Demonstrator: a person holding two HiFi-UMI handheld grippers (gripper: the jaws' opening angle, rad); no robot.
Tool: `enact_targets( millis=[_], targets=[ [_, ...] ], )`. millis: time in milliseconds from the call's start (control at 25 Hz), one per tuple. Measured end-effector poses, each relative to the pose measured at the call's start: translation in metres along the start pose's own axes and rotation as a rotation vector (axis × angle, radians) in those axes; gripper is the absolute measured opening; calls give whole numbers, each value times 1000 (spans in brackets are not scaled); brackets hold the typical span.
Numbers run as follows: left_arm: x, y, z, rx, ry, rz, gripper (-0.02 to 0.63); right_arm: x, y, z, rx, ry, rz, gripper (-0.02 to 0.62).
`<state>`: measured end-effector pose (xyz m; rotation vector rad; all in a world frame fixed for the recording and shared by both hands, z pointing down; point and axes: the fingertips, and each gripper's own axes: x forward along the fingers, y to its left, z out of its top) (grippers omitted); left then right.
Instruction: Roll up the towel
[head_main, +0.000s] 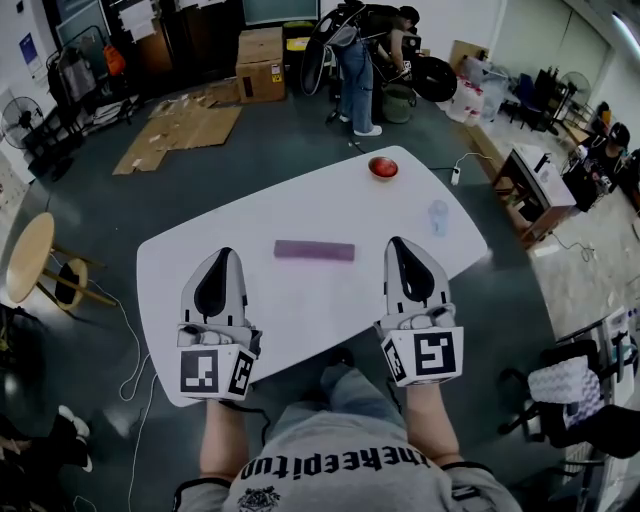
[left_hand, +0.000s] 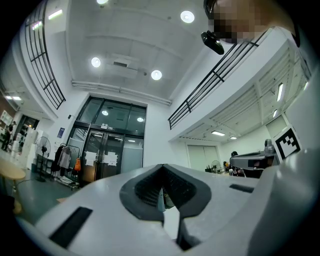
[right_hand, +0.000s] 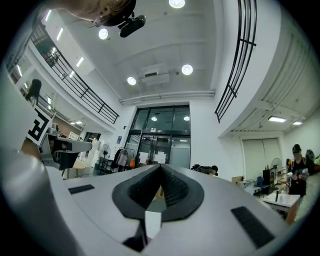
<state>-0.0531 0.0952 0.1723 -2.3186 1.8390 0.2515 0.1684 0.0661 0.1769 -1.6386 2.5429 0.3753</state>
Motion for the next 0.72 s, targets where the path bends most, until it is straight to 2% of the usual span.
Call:
enact_targets(
  millis=[720],
  targets=[
    [5, 14, 0, -1, -1, 9, 6, 16, 7, 8, 4, -22, 1, 3]
  ],
)
